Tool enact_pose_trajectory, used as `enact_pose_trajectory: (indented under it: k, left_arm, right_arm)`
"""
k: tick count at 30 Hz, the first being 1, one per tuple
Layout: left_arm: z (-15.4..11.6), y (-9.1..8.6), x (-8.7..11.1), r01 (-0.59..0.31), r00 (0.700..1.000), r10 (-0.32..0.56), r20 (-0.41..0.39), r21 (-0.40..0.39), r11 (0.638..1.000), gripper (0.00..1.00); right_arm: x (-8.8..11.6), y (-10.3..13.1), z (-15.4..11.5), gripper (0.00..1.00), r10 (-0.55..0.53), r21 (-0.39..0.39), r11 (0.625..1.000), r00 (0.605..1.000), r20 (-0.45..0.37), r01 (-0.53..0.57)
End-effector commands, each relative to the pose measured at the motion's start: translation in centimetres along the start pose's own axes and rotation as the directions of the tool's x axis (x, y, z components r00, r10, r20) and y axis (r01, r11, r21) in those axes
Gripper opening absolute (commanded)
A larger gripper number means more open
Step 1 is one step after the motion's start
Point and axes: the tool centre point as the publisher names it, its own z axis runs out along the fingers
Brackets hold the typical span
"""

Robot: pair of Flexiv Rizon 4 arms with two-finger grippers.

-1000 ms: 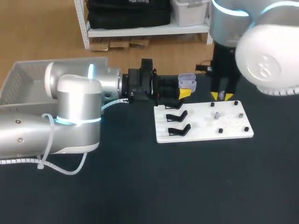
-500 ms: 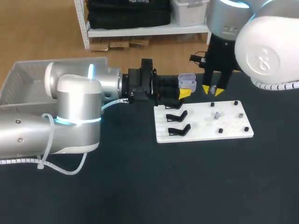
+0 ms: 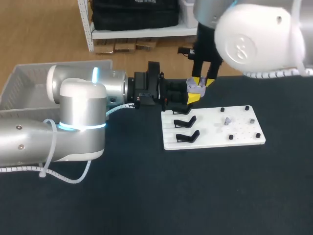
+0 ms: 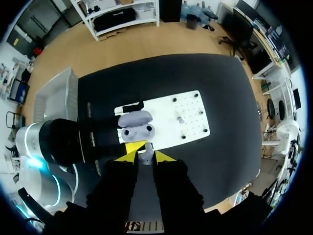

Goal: Pick up each earbud case from the left stands, insert the matching earbuds, close the lid, and place the case in the box.

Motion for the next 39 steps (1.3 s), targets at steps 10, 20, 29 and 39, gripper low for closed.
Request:
enact_pose_trajectory:
  k: [10,20,29,39]
  left_arm:
    - [0.0,-0.2,0.1,-0.005,1.000,0.005,0.007,-0.008,1.000,0.00]
    - [0.0,-0.2,0.1,-0.005,1.000,0.005,0.007,-0.008,1.000,0.00]
    - [0.0,-0.2,0.1,-0.005,1.000,0.005,0.007,-0.008,1.000,0.00]
    - [0.0,-0.2,0.1,-0.005,1.000,0.005,0.007,-0.008,1.000,0.00]
  right_arm:
    - [-1.7,0.6,1.3,0.00,0.008,0.031,0.999,0.999,-0.049,-0.007]
    - [-1.3,-0.1,1.7,0.00,0.005,0.052,0.999,0.998,-0.055,-0.002]
    - [-1.0,-0.2,2.2,0.00,0.010,0.055,0.998,0.998,-0.063,-0.007]
    - [-1.0,-0.3,2.8,0.00,0.020,0.057,0.998,0.997,-0.069,-0.016]
